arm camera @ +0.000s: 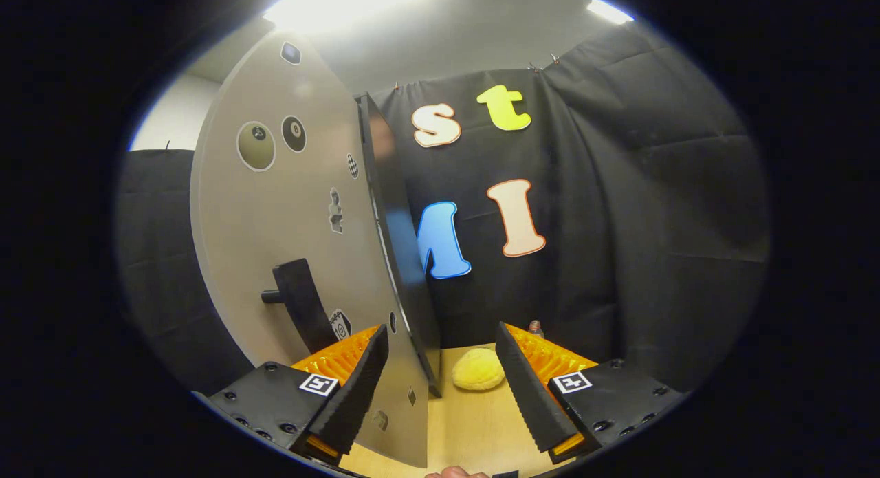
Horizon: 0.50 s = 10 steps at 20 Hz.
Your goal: Open the shoe cabinet door, grab the shoes and put them into the shoe cabinet, then close the shoe cabinet door.
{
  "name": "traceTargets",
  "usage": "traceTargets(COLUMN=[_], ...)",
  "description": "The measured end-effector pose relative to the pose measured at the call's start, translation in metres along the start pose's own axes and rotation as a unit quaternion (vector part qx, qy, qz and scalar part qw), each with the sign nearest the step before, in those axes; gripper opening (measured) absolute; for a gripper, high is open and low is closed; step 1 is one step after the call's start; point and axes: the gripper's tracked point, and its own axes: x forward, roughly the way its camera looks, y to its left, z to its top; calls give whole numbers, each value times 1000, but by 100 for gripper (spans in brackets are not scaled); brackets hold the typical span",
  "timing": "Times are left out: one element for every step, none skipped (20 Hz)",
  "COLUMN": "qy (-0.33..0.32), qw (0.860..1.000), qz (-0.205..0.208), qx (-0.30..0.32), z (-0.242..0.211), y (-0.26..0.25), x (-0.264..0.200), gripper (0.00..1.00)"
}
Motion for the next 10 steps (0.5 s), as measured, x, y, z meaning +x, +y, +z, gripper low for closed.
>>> traceTargets(qy=[-2, -2, -3, -3, -5, -7, -10, -12, -14, -15], qw=[1000, 1000, 1000, 1000, 999, 999, 999, 998, 997, 997], qz=[-2, -9, -17, -25, -35, -42, -50, -57, -62, -65], qx=[7, 10, 11, 8, 2, -7, -18, -26, -33, -38], z=[0, -1, -1, -1, 0, 1, 2, 2, 2, 0], y=[0, 1, 2, 3, 4, 7, 10, 13, 17, 26], x=[1, 0, -1, -1, -2, -3, -3, -5, -6, -10], gripper=[97, 97, 97, 97, 97, 97, 97, 97, 97, 97])
